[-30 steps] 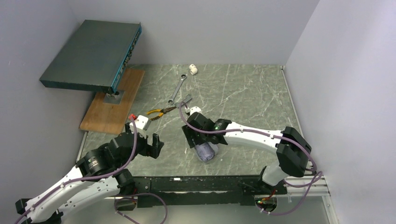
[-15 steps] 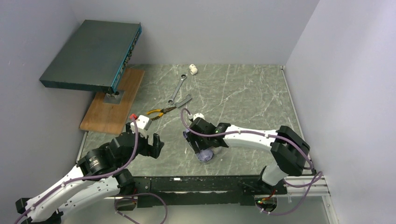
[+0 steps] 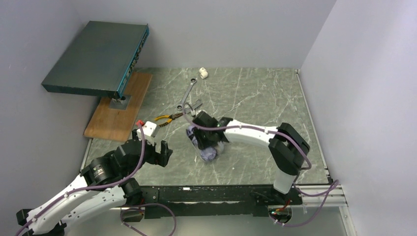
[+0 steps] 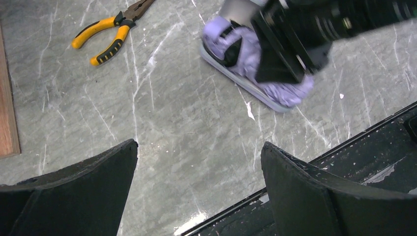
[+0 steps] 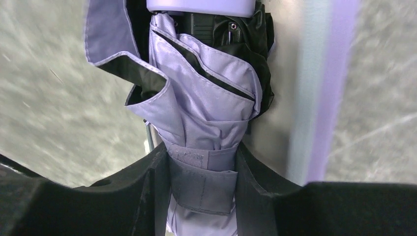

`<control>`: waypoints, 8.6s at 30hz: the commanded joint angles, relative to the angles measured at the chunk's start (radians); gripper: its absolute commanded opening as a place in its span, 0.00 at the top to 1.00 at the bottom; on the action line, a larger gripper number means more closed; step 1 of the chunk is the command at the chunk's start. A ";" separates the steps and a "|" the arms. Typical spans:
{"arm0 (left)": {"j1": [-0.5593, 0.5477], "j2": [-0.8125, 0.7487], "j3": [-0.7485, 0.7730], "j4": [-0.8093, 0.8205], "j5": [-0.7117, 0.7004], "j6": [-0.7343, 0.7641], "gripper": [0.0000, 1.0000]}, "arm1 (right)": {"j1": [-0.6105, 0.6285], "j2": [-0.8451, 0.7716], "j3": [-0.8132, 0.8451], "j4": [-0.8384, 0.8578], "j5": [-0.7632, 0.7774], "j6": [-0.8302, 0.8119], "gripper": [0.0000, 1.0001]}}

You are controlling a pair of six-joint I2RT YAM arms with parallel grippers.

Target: Open the umbrella

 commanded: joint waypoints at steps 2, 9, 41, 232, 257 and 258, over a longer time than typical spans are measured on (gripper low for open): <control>-0.005 -0.020 0.007 0.009 -0.031 -0.001 0.02 | -0.197 0.082 0.309 0.057 -0.206 -0.007 1.00; -0.008 -0.062 0.005 0.001 -0.055 -0.012 0.02 | -0.263 0.122 0.763 -0.141 -0.319 -0.015 1.00; -0.011 -0.148 -0.003 0.029 -0.048 0.009 0.01 | 0.101 -0.231 -0.046 0.070 -0.188 -0.250 0.55; -0.283 0.484 -0.265 1.397 0.374 -0.317 0.04 | -0.286 -0.915 -0.436 0.550 -0.708 0.516 1.00; -0.286 0.458 -0.418 1.790 0.542 -0.397 0.20 | -0.283 -0.960 -0.520 1.018 -0.846 0.643 1.00; -0.286 0.454 -0.421 1.790 0.543 -0.397 0.22 | -0.283 -0.956 -0.522 1.026 -0.849 0.647 1.00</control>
